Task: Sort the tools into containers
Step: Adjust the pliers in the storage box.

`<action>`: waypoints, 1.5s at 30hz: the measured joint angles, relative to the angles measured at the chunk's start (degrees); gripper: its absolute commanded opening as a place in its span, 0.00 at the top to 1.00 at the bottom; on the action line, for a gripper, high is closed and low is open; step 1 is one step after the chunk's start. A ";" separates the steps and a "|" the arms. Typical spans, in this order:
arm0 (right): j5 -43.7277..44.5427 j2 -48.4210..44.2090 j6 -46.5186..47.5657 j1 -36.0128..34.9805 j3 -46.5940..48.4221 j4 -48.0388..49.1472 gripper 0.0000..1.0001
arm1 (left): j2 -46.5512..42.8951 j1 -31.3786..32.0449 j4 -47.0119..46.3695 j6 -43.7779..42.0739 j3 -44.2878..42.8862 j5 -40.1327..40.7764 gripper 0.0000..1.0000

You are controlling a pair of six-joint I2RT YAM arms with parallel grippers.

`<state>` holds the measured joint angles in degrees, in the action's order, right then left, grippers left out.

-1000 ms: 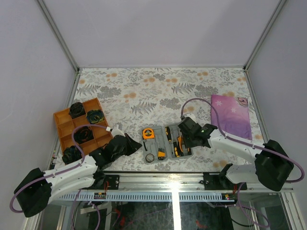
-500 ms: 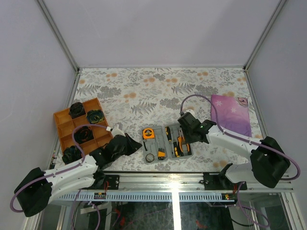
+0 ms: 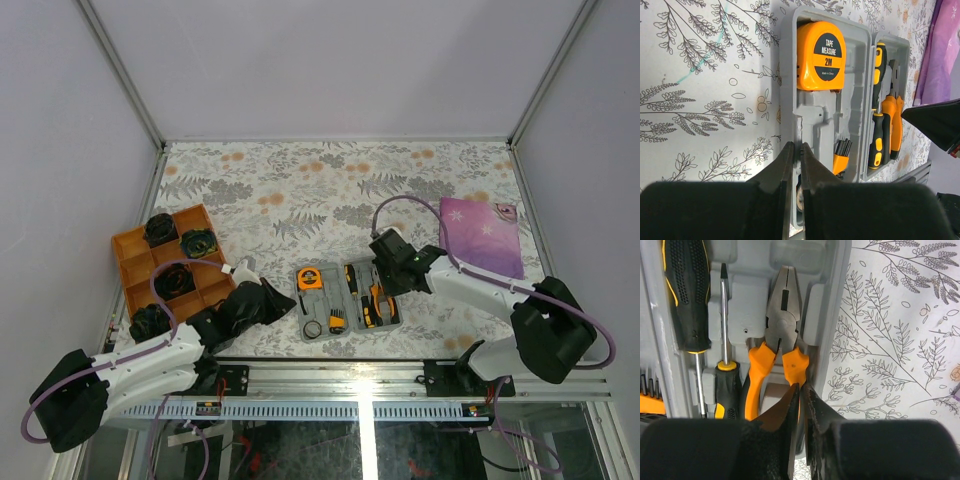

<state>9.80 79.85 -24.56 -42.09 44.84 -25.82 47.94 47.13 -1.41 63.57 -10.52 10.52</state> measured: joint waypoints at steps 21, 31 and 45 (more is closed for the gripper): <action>-4.50 9.68 1.92 1.27 6.43 -5.03 0.96 | 2.21 -0.33 -0.63 -1.14 -1.03 -0.22 1.00; -2.71 3.96 -0.76 0.81 3.04 -1.66 0.74 | 1.66 -0.33 0.00 -1.75 -1.22 0.07 1.00; -3.45 -6.71 -0.96 0.61 -1.20 2.64 0.76 | 2.19 -0.33 1.66 -4.15 -2.49 -0.20 0.96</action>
<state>6.35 73.14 -25.52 -41.47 43.64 -23.18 50.13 46.81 0.25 59.42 -13.02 10.33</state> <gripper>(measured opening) 0.240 0.048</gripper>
